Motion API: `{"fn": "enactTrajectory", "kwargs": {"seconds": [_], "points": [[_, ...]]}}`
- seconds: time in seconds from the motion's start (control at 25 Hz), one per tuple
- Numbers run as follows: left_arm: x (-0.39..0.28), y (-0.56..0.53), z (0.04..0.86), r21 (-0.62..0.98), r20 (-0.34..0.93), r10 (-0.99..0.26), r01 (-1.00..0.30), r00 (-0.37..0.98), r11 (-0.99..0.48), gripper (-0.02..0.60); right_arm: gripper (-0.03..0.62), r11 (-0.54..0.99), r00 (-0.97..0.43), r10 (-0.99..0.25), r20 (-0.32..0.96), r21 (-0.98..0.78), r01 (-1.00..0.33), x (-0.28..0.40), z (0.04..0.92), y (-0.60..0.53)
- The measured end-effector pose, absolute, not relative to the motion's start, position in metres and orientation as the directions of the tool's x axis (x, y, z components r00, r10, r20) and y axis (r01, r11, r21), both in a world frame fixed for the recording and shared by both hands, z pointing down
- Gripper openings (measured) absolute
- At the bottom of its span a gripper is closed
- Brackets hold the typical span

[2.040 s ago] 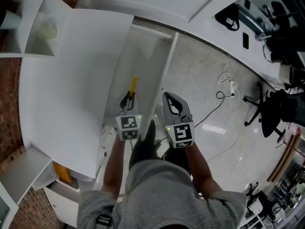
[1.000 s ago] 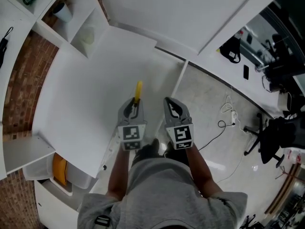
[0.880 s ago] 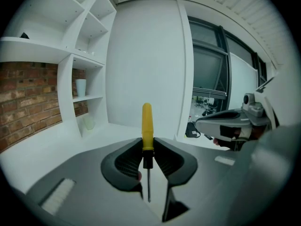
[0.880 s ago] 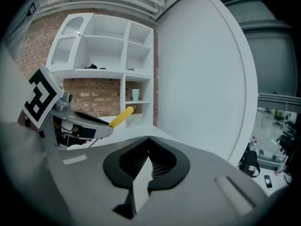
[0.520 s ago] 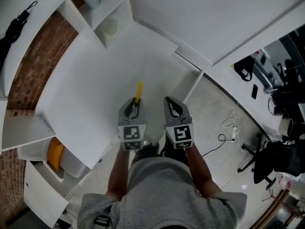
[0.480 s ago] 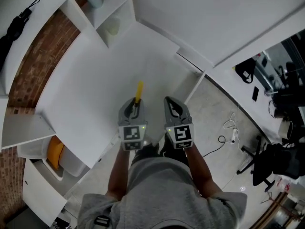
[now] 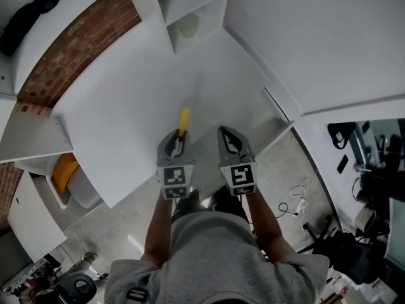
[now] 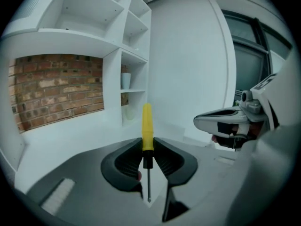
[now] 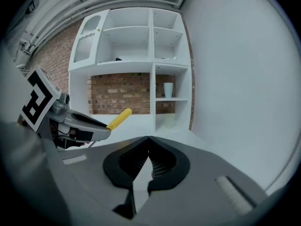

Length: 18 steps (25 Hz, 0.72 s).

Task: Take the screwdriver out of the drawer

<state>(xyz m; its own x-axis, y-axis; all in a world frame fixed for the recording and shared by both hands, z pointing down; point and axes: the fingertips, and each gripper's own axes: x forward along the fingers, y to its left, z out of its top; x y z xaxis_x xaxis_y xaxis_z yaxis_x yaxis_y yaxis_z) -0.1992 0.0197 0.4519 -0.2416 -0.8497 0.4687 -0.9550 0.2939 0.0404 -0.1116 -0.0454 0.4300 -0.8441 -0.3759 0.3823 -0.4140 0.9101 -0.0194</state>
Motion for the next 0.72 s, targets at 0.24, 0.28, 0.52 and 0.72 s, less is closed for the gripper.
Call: {"fn": "enactTrajectory", "kwargs": {"seconds": [0.24, 0.28, 0.52, 0.72], "points": [[-0.226, 0.014, 0.479, 0.053, 0.515, -0.796, -0.916, -0.317, 0.398, 0.086, 0.003, 0.952, -0.868, -0.258, 0.425, -0.041, -0.304, -0.147, 0.453, -0.054], [-0.232, 0.012, 0.484, 0.051, 0.520, -0.789, -0.911, -0.327, 0.410, 0.086, 0.003, 0.957, -0.869, -0.241, 0.432, -0.045, -0.288, -0.154, 0.458, -0.056], [-0.259, 0.001, 0.516, 0.042, 0.568, -0.740, -0.886, -0.359, 0.462, 0.086, 0.003, 0.971, -0.873, -0.172, 0.455, -0.068, -0.227, -0.187, 0.487, -0.070], [-0.275, -0.009, 0.544, 0.046, 0.609, -0.706, -0.873, -0.360, 0.485, 0.086, 0.003, 0.976, -0.862, -0.121, 0.491, -0.101, -0.195, -0.209, 0.513, -0.081]]}}
